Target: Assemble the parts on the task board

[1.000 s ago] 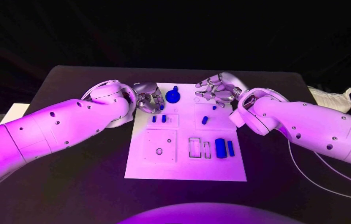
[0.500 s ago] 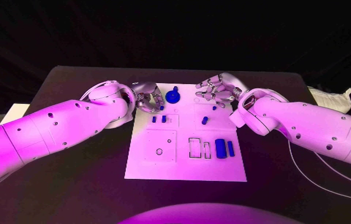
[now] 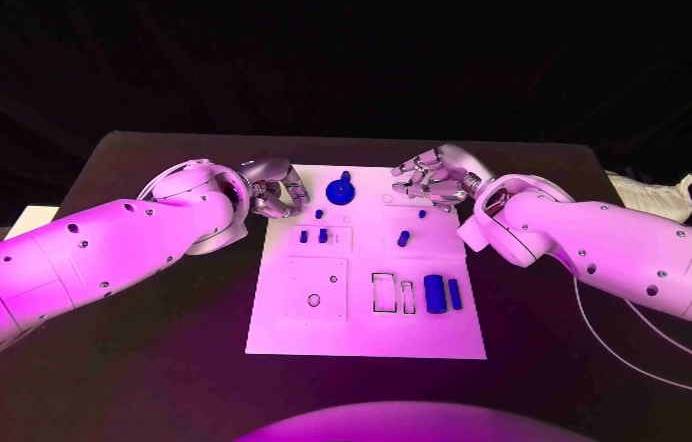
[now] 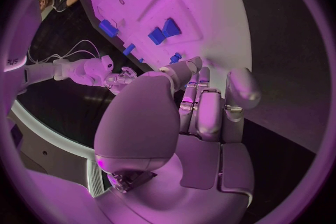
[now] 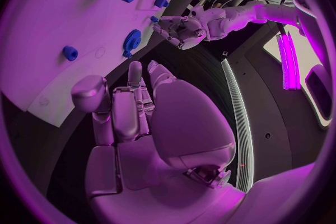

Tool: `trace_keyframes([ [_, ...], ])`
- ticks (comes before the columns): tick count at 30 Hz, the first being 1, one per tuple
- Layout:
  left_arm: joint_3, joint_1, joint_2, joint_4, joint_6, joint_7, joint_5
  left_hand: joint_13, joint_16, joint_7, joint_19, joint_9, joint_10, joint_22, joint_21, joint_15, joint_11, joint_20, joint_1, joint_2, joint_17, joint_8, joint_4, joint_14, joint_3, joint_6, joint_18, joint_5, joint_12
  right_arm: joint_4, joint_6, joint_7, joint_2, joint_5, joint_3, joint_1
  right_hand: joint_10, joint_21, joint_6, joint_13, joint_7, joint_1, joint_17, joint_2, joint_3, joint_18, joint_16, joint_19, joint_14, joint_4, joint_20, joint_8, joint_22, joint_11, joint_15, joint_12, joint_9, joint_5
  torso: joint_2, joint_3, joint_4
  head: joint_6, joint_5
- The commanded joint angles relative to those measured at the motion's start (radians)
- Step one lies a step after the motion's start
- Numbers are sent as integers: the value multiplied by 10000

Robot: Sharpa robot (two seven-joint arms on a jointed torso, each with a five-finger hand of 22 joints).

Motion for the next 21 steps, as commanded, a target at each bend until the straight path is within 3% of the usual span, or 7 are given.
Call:
trace_keyframes([
  [1, 22, -7, -195, 94, -492, 274, 2302, -13, -11, 67, -29, -18, -50, -39, -96, 72, 1, 42, 103, -28, -59, -27, -35, 67, 147, 38, -63, 19, 54, 129, 338, -192, -154, -1057, 5, 15, -41, 103, 303, -763, 135, 226, -42, -90, 352, -29, -35, 95, 274, -160, 39, 92, 90, -2, 1, -770, 17, -111, -35, 3, 10, 27, -16],
  [6, 33, -5, -546, 263, -1225, 1001, 4675, -30, -340, 120, -272, -43, -38, -349, -805, 98, 31, 63, -3, -54, -721, 6, -58, -143, 300, 112, 67, -1, 140, 384, 663, -669, -479, -2565, 19, 97, 268, 308, 567, -2096, 167, 472, -14, -315, 1090, -67, -8, 239, 333, -499, 96, 145, 387, 40, 74, -2099, 30, -173, -97, -4, 13, 70, -71],
  [8, 9, -6, -689, 393, -1508, 1648, 6314, -38, -1179, 153, -893, -70, -54, -1081, -2399, 117, 52, 91, -201, -61, -2153, 16, 20, -743, 281, 142, 342, -25, 231, 500, 866, -977, -605, -3545, 23, 139, 327, 337, 683, -2444, 153, 444, -84, -410, 1272, -72, -64, 252, 327, -564, 126, 172, 423, 53, 73, -2474, 40, -205, -124, -20, 8, 92, -86],
  [9, -30, -7, -798, 538, -1625, 2232, 7791, -26, -1598, 155, -1262, -82, -20, -1449, -3197, 116, 39, 94, -272, -50, -2797, 24, 47, -1076, 215, 158, 481, -36, 320, 559, 980, -1144, -659, -4052, 24, 154, 564, 356, 791, -2959, 142, 318, -160, -559, 1530, -65, -124, 255, 322, -604, 157, 161, 436, 55, 93, -3003, 36, -292, -135, -26, 3, 104, -96],
  [11, -80, -11, -917, 731, -1671, 2882, 9395, 21, -2024, 131, -1650, -94, 114, -1849, -4040, 103, 2, 106, -387, -15, -3463, 33, 111, -1411, 50, 175, 610, -56, 496, 697, 1251, -1542, -757, -5226, 26, 178, 587, 358, 854, -3159, 65, 238, -211, -651, 1604, -66, -165, 253, 315, -606, 160, 155, 437, 31, 89, -3192, 37, -433, -149, -37, -7, 123, -102],
  [16, -206, -71, -1216, 1296, -1661, 4125, 12394, 226, -2298, -1, -1886, -92, 489, -2195, -4605, 2, -164, 77, -626, 178, -3923, 130, 267, -1646, -633, 333, 663, -61, 1110, 911, 1689, -2210, -834, -7181, 29, 197, 755, 368, 1019, -3739, -25, 32, -309, -857, 1918, -70, -233, 269, 327, -551, 161, 103, 451, 17, 88, -3572, 33, -1013, -172, -52, 6, 192, -323],
  [21, -245, -151, -1446, 1724, -1660, 4666, 13607, 340, -2344, -41, -1851, -99, 523, -2321, -4743, -32, -223, 31, -651, 289, -4063, 178, 285, -1687, -943, 394, 663, -53, 1414, 1013, 2095, -2589, -813, -8316, 29, 190, 756, 342, 1062, -4059, -71, -98, -391, -1003, 2065, -67, -291, 262, 329, -493, 173, 41, 415, 23, 100, -3770, 20, -1170, -149, -59, 8, 246, -431],
])
